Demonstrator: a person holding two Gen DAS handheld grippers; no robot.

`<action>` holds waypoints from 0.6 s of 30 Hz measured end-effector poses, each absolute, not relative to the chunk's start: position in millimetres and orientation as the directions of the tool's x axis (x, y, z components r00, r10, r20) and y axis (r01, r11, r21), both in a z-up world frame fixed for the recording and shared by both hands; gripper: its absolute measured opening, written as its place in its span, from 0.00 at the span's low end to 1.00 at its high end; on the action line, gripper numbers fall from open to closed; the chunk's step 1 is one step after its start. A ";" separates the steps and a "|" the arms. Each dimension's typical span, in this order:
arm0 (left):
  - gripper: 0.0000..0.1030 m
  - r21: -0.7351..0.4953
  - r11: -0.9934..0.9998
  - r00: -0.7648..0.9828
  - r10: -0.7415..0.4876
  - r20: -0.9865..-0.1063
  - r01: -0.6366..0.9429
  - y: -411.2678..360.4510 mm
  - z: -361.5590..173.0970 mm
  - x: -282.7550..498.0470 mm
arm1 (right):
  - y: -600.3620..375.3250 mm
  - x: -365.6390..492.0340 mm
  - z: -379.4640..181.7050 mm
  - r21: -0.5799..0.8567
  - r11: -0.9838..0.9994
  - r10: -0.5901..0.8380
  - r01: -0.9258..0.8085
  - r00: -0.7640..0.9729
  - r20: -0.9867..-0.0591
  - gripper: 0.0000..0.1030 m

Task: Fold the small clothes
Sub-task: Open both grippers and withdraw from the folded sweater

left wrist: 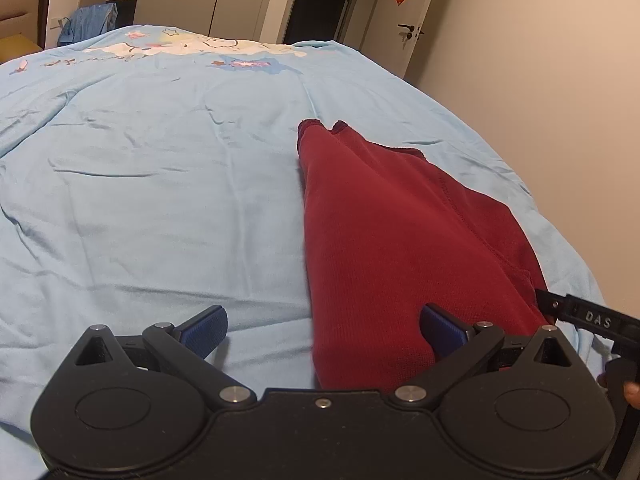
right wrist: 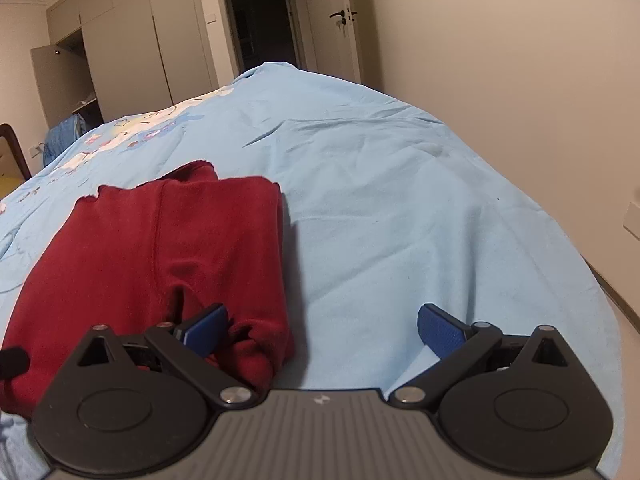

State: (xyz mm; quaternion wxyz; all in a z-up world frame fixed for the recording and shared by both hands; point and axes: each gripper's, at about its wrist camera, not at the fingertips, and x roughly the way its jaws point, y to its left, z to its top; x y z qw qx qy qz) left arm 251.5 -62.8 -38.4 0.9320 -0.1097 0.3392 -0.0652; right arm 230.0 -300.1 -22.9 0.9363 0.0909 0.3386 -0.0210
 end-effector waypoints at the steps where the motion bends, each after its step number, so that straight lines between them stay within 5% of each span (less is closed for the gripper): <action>1: 0.99 -0.251 0.967 0.761 -0.197 -0.618 0.047 -62.7 -38.7 251.6 | -300.5 227.3 -22.7 0.159 0.983 0.026 0.097 0.771 -0.637 1.00; 8: 0.99 -0.249 0.967 0.760 -0.198 -0.619 0.050 -62.1 -38.7 250.9 | -300.6 210.8 -17.2 0.163 0.984 0.036 0.078 0.801 -0.597 1.00; 18: 0.99 -0.245 0.968 0.757 -0.195 -0.623 0.048 -63.2 -38.8 249.8 | -319.4 262.8 -18.0 0.369 0.929 0.220 -0.033 0.849 -0.480 0.97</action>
